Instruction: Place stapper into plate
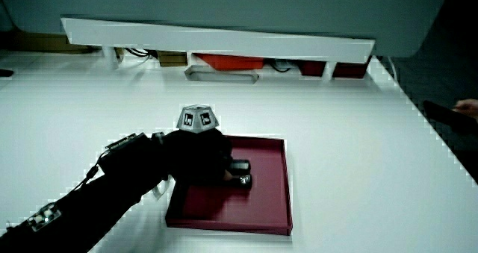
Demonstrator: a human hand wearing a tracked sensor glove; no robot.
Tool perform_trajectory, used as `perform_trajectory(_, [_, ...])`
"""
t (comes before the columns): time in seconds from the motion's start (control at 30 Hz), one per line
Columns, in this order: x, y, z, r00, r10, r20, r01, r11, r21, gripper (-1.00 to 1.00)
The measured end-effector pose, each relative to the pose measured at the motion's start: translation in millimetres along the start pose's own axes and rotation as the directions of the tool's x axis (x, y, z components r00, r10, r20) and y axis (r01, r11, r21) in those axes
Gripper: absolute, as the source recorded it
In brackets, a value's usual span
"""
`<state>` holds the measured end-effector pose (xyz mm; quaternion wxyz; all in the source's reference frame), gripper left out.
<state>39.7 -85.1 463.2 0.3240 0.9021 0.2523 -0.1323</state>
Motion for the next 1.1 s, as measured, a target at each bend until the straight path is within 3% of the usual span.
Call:
perform_trajectory(0.13, [1.6,0,-1.6,1.0,-0.006,-0.002,0.006,0.9999,0.015,0.0])
perform_trajectory(0.37, [0.6,0,-4.5,1.0,0.007,-0.002,-0.007,1.0,0.006,-0.41])
perform_trajectory(0.43, [-6.3,5,-11.5,1.0,0.009,0.02,-0.008,0.9999,-0.01,-0.53])
perform_trajectory(0.53, [-11.9,-1,-7.7,1.0,0.01,0.022,-0.01,0.9999,0.003,-0.71])
perform_trajectory(0.57, [-11.6,-8,-1.2,0.999,0.008,0.044,-0.008,1.0,0.001,-0.76])
perform_trajectory(0.7, [-8.3,-32,23.9,0.999,-0.016,0.042,0.015,0.9996,0.022,-1.0])
perform_trajectory(0.87, [-2.1,-64,58.4,0.998,-0.064,0.007,0.063,0.9957,0.068,-1.0])
perform_trajectory(1.0, [-3.6,-86,72.8,0.999,-0.052,0.015,0.052,0.9986,-0.001,-1.0])
perform_trajectory(1.03, [-3.9,-90,76.3,0.996,-0.086,-0.027,0.086,0.9963,0.0,-1.0])
perform_trajectory(1.07, [-10.8,-93,74.1,0.999,-0.038,0.028,0.039,0.9984,-0.04,-1.0])
perform_trajectory(1.1, [-12.8,-94,72.8,0.998,-0.066,0.016,0.066,0.9975,-0.025,-1.0])
